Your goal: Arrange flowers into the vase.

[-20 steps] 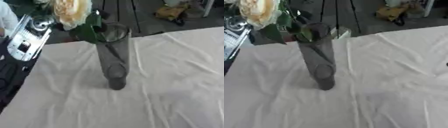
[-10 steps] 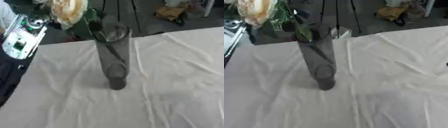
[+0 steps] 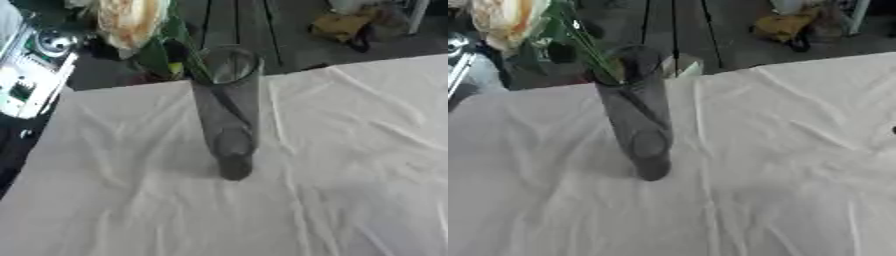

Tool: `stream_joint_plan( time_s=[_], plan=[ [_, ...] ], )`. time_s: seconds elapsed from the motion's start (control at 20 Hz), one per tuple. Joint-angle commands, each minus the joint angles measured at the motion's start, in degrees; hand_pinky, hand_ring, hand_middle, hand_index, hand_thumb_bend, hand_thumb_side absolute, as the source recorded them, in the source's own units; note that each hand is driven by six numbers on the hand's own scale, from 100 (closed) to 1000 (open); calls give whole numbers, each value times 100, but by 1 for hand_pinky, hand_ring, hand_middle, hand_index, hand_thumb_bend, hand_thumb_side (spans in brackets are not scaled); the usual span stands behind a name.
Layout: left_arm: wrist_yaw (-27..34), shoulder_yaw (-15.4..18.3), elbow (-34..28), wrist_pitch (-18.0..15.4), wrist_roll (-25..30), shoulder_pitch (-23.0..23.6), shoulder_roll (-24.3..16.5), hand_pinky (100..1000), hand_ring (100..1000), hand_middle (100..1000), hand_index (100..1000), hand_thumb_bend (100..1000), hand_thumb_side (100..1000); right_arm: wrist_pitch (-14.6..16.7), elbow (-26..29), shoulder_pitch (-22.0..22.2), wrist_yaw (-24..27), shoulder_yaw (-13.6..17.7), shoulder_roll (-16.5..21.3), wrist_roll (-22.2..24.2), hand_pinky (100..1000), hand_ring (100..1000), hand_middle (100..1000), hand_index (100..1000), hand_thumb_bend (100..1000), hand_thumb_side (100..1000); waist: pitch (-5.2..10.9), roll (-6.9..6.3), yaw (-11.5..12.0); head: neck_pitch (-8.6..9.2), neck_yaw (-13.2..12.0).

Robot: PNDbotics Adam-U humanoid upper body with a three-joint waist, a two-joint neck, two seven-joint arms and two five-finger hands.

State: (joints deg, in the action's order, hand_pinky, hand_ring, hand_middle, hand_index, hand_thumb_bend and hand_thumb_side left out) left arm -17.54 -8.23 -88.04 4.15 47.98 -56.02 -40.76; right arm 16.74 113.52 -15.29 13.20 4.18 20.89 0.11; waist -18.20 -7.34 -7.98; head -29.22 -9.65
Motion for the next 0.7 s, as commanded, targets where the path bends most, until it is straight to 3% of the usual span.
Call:
stream_joint_plan(
  time_s=[0.05,0.7],
  plan=[
    [1,156,-69,-45,111,-31,-276,918,926,943,1000,894,1000,-9,108,-31,-12,23,73,-3,646,482,440,680,100,980,206,-56,16,-27,4],
    [24,294,-129,-117,194,313,-591,917,925,943,1000,889,1000,16,108,-28,-8,47,74,-42,646,483,441,680,100,980,203,-27,50,-17,24]
  ],
)
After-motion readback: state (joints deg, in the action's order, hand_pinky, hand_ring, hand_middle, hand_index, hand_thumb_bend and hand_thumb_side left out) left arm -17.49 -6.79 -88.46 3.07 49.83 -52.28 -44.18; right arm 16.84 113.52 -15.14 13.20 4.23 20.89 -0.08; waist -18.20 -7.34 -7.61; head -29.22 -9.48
